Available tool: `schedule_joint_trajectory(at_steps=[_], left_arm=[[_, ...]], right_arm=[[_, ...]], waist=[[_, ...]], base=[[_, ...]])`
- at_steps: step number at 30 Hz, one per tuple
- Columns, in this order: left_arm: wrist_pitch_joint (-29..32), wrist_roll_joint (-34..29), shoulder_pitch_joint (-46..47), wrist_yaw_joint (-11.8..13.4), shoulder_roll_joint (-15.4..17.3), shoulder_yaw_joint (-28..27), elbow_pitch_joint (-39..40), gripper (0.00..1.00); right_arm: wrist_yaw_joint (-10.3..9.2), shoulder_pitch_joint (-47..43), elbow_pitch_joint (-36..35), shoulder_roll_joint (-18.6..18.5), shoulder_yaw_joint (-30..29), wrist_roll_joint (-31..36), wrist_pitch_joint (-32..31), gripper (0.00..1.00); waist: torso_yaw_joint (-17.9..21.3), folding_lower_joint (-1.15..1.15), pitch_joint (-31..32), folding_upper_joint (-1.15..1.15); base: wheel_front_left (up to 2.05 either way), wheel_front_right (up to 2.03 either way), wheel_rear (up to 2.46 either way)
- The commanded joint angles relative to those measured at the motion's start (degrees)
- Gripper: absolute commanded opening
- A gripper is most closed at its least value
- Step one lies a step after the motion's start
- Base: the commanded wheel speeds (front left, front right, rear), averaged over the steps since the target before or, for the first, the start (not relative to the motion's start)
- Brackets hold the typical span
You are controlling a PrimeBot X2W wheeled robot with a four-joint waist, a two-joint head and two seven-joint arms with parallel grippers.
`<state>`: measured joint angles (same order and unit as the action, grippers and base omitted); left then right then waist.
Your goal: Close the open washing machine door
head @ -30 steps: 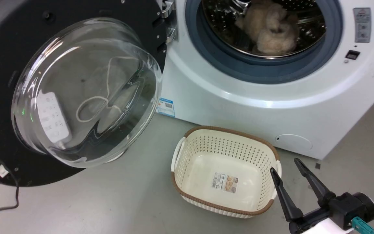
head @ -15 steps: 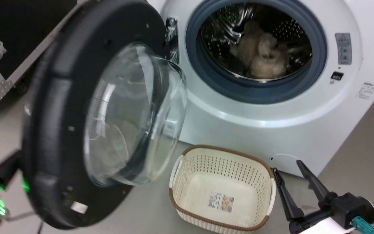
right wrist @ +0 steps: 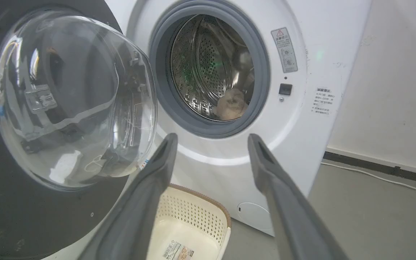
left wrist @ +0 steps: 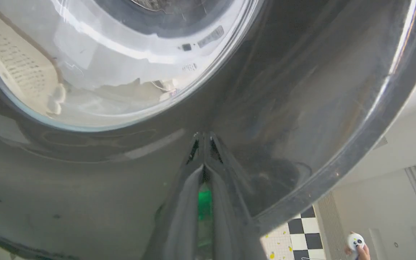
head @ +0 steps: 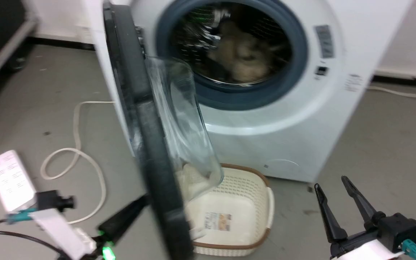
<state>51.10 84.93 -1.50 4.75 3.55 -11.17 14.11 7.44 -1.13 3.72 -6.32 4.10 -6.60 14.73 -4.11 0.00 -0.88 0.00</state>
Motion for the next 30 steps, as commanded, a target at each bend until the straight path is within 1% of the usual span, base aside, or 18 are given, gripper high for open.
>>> schedule_joint_trajectory(at_steps=[1,3,5,9,11,15,20,23,24,26,30], left_arm=[[-2.45,2.0,-0.67,-0.9,-0.59,2.99,-0.22,0.0],[-6.4,4.77,-0.45,-1.68,-0.63,6.62,-1.56,0.0],[-10.12,6.39,0.23,-2.96,-0.65,10.38,-3.26,0.0],[-16.64,8.31,3.64,-5.6,-0.66,17.28,-7.95,0.0],[-19.68,8.48,5.99,-6.77,-0.66,19.84,-10.54,0.0],[-25.89,9.25,11.73,-8.56,-0.67,22.65,-16.4,0.0],[-35.19,11.79,20.31,-9.81,-0.67,23.49,-24.32,0.0],[-40.45,12.38,25.76,-10.4,-0.67,24.1,-29.11,0.0],[-45.58,13.2,30.5,-11.16,-0.67,24.34,-33.71,0.0],[-48.08,13.2,32.76,-11.59,-0.67,24.62,-36.52,0.0],[-49.63,13.5,34.25,-12.02,-0.67,25.69,-39.38,0.0]], right_arm=[[0.05,0.61,0.08,-0.59,0.01,0.05,0.27,1.0],[0.05,0.94,0.15,-1.01,0.15,-0.15,0.27,1.0],[0.05,1.44,0.08,-1.45,0.55,-0.31,0.27,1.0],[0.05,2.84,-0.05,-2.32,0.4,-0.93,0.27,1.0],[0.05,3.64,0.06,-2.65,0.24,-1.44,0.27,1.0],[0.05,4.86,0.36,-2.7,0.16,-2.28,0.27,1.0],[0.05,5.66,0.86,-1.99,0.24,-2.92,0.27,1.0],[0.05,5.96,1.19,-1.61,0.35,-3.13,0.27,1.0],[0.05,6.3,1.5,-1.4,0.46,-3.3,0.27,1.0],[0.05,6.45,1.69,-1.24,0.46,-3.28,0.27,1.0],[0.05,6.31,1.67,-1.05,0.29,-3.14,0.27,1.0]], waist=[[4.49,0.0,-1.89,0.0],[6.92,0.0,-2.83,0.0],[9.66,0.0,-4.01,0.0],[15.03,0.0,-6.56,0.0],[17.87,0.0,-7.88,0.0],[23.26,0.0,-10.37,0.0],[28.5,0.0,-12.79,0.0],[30.29,0.0,-13.41,0.0],[31.03,0.0,-13.57,0.0],[31.06,0.0,-13.4,0.0],[30.14,0.0,-12.56,0.0]], base=[[0.0,0.0,0.0],[0.0,0.0,0.0],[0.0,0.0,0.0],[0.0,0.0,0.0],[0.0,0.0,0.0],[0.0,0.0,0.0],[0.0,0.0,0.0],[0.0,0.0,0.0],[0.0,0.0,0.0],[0.0,0.0,0.0],[0.0,0.0,0.0]])
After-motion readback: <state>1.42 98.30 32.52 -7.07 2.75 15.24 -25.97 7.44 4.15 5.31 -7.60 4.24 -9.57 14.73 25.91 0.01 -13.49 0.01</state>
